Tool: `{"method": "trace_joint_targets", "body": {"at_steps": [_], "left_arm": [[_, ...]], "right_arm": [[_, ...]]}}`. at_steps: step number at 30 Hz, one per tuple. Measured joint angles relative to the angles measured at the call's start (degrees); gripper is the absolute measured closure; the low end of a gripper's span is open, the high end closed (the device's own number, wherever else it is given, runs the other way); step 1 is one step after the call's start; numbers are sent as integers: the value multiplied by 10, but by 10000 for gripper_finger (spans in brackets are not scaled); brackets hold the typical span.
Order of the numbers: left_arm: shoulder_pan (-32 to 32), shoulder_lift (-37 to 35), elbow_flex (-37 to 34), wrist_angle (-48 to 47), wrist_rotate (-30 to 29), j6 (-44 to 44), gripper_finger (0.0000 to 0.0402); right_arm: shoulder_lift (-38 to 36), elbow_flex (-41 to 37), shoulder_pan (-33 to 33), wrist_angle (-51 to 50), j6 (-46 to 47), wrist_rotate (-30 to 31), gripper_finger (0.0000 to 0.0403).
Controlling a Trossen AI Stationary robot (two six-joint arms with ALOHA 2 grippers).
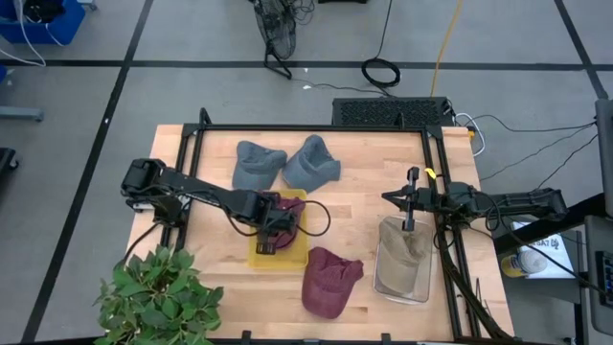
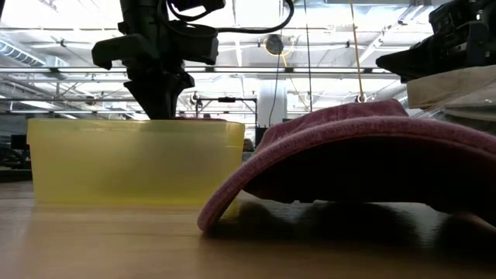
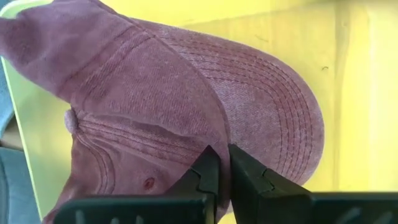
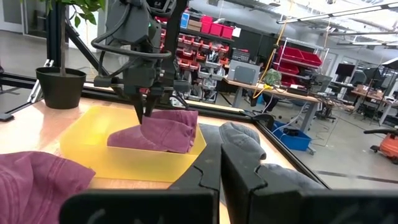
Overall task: Pick & Place hat
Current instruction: Put the left red cap into the yellow bin, then put the red cap into the yellow bin
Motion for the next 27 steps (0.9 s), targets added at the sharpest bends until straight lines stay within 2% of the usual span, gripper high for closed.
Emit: {"method": "trace_joint_targets", "body": {"at_steps": [4,11,15,17,21,27], "left_arm": [[2,0,0,0,14,-16,340],[-1,0,0,0,12,-32,224],[-1,0,9,-7,-33,6,173],[-2,-1,24,-3,-39,36,160],[-14,-1,62,4,-49,41,154],[-29,-1,86,172,-26,44,157]], "right_arm": [[0,0,0,0,-8,0,403],[0,0,0,0,-1,0,403],[0,0,0,0,-3,0,403],[0,0,0,0,-6,0,403],[0,0,0,0,-7,0,403],[0,0,0,0,-7,0,403]]}}
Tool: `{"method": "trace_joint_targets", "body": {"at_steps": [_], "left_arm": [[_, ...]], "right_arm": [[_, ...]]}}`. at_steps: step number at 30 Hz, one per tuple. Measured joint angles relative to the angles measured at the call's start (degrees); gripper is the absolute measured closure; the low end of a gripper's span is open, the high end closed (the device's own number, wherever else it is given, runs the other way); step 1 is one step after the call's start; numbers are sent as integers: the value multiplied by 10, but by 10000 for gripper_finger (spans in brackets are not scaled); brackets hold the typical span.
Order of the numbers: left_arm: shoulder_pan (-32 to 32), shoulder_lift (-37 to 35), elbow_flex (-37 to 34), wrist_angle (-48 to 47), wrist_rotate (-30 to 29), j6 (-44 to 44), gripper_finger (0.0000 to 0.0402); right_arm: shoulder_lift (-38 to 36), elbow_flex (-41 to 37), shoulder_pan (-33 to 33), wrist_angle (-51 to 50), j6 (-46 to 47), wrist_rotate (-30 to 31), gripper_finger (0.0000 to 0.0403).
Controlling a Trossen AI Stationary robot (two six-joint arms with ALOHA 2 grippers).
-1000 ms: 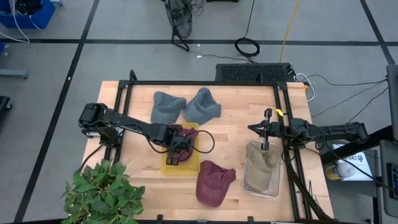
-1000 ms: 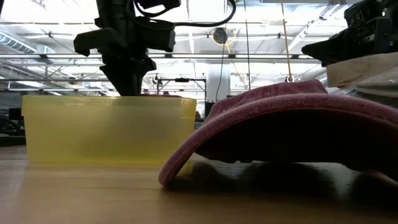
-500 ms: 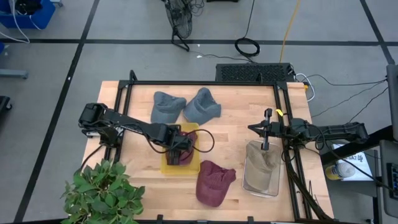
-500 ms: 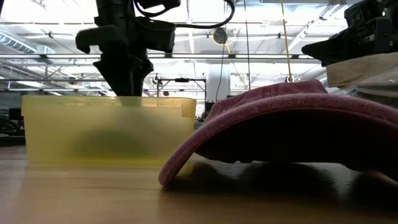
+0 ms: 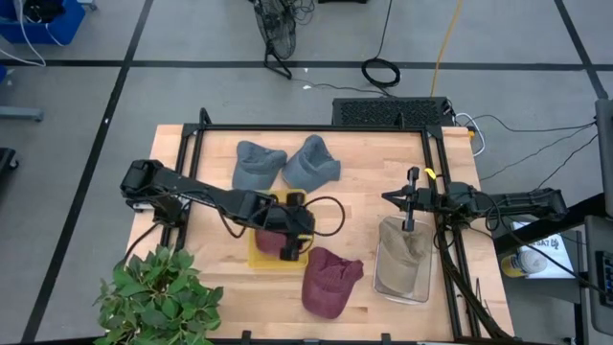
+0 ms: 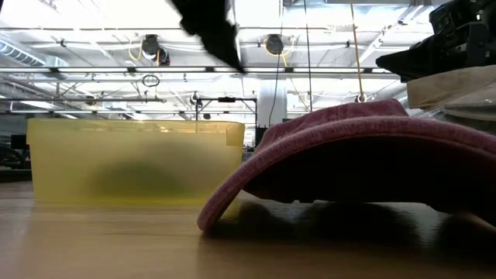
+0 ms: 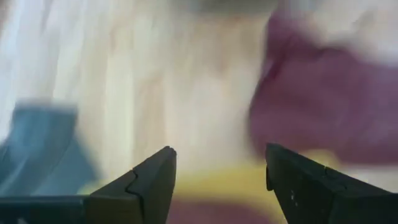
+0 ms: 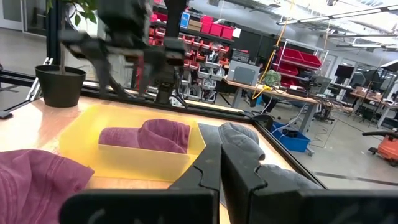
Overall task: Pick & Place hat
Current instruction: Put the red cap into the yellow bin
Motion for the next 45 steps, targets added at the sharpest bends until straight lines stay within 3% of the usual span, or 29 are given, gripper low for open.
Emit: {"method": "trace_joint_targets", "body": {"at_steps": [4,8,13,18,28,35,45], "left_arm": [[-4,0,1,76,53,13,179],[-6,0,1,86,51,31,220],[-5,0,1,84,27,48,298],[-2,0,1,84,55,45,388],[-2,0,1,110,55,30,397],[-1,0,0,125,36,24,378],[-13,13,0,157,17,39,392]], "right_arm": [[0,0,0,-4,2,0,403],[0,0,0,-4,2,0,403],[0,0,0,-4,2,0,403],[0,0,0,-4,2,1,403],[0,0,0,-7,10,1,403],[0,0,0,-15,9,2,403],[0,0,0,-14,9,2,403]]}}
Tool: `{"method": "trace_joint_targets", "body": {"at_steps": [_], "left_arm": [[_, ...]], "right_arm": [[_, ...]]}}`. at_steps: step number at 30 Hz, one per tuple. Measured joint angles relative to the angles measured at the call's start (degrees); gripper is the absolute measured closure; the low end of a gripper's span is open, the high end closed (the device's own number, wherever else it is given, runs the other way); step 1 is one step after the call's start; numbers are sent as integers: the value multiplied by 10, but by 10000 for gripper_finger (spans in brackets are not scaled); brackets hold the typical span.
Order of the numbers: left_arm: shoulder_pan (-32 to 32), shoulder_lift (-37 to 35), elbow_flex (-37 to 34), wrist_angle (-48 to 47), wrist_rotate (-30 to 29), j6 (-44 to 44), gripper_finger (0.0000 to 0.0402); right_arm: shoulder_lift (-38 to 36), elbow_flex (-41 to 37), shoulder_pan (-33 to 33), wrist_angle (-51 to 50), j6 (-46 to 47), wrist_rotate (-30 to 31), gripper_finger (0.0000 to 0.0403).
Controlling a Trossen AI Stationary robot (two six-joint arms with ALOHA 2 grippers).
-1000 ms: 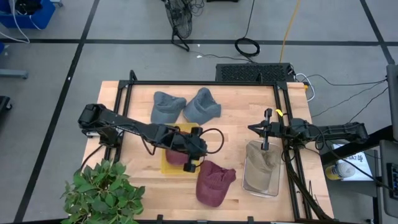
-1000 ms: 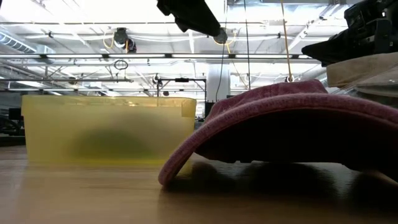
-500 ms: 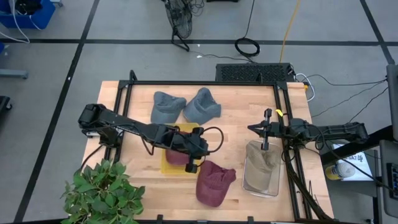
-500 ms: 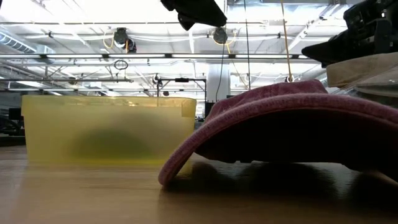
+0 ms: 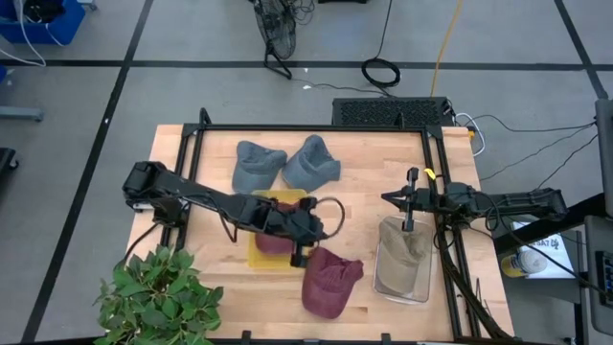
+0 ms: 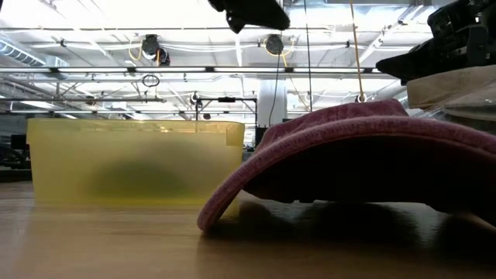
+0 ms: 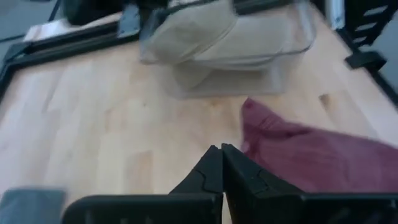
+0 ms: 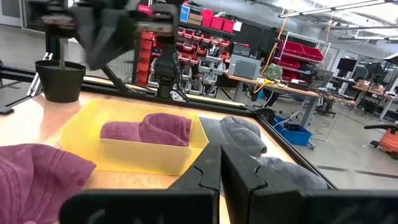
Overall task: Pick & Place hat
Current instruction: Put the red cap into the yellow bin
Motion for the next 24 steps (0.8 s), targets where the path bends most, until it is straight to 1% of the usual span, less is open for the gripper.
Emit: {"method": "trace_joint_targets", "body": {"at_steps": [3,6,8,13,15,18,24], "left_arm": [[-16,25,0,14,3,9,398],[-27,61,13,15,1,15,390],[-33,89,33,14,2,7,383],[-51,146,98,-4,58,21,362],[-58,166,116,-30,77,40,344],[-64,190,136,-49,82,49,302],[-57,196,157,-51,87,4,197]], "right_arm": [[0,0,0,1,1,0,403],[0,0,0,1,1,0,403],[2,0,0,0,1,0,403],[6,0,0,0,1,0,403],[9,0,0,1,1,0,403],[13,0,0,1,-1,0,403],[20,-1,0,-2,-3,-1,403]]}}
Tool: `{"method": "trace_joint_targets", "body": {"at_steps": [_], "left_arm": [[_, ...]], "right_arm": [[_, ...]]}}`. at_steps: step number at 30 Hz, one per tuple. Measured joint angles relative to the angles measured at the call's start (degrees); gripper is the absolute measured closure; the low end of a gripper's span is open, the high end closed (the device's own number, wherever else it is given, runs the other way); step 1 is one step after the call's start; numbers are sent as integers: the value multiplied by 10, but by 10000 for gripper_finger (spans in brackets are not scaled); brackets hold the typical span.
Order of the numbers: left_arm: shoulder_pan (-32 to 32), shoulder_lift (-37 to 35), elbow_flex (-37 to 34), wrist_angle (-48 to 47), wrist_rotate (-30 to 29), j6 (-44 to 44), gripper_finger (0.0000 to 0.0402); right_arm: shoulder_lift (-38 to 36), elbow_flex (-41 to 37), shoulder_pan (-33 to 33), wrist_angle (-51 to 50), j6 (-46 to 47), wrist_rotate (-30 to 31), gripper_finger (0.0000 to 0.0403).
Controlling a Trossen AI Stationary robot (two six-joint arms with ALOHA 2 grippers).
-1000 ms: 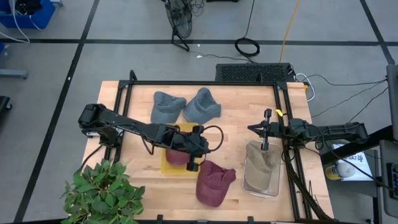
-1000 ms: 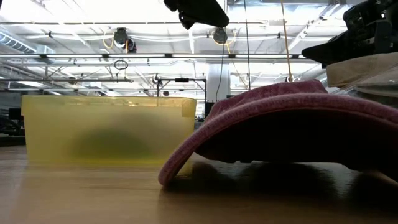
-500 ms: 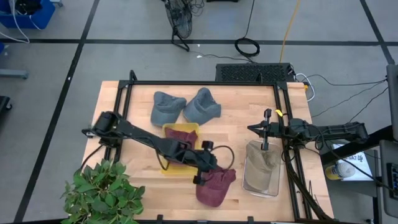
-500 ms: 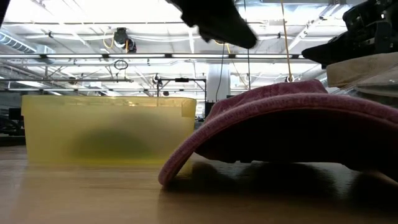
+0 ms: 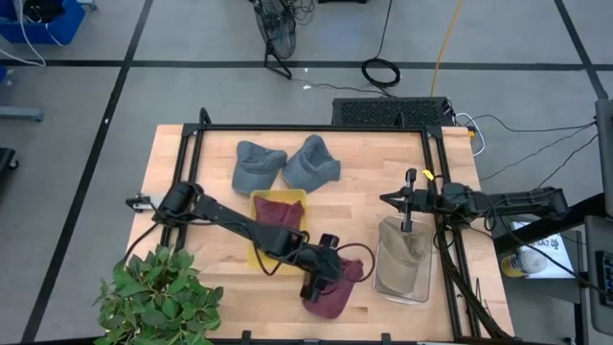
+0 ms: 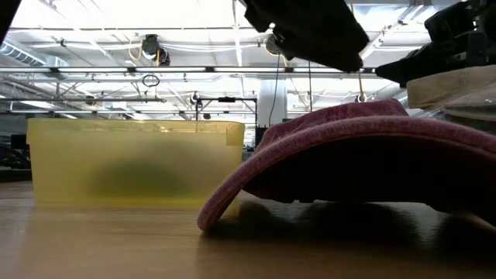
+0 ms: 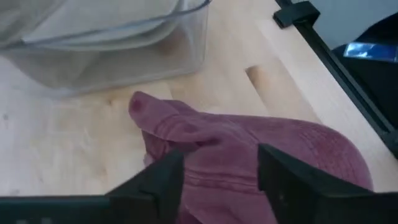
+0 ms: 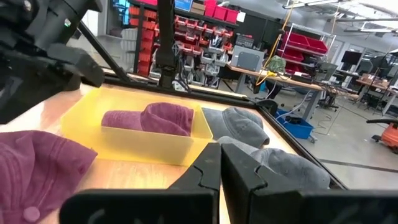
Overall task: Pick & Place hat
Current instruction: Put the red cap into the yellow bin
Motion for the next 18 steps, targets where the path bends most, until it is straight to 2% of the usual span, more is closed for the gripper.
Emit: {"method": "trace_joint_targets", "body": {"at_steps": [5,8,12,18], "left_arm": [[2,1,0,-4,54,-30,126],[1,1,0,-25,58,-29,98],[1,8,0,-40,58,-29,80],[9,57,-1,-49,72,-20,78]], "right_arm": [[4,0,0,1,3,0,403],[5,0,0,1,3,0,403],[5,0,0,2,2,0,403],[5,0,0,2,0,0,403]]}}
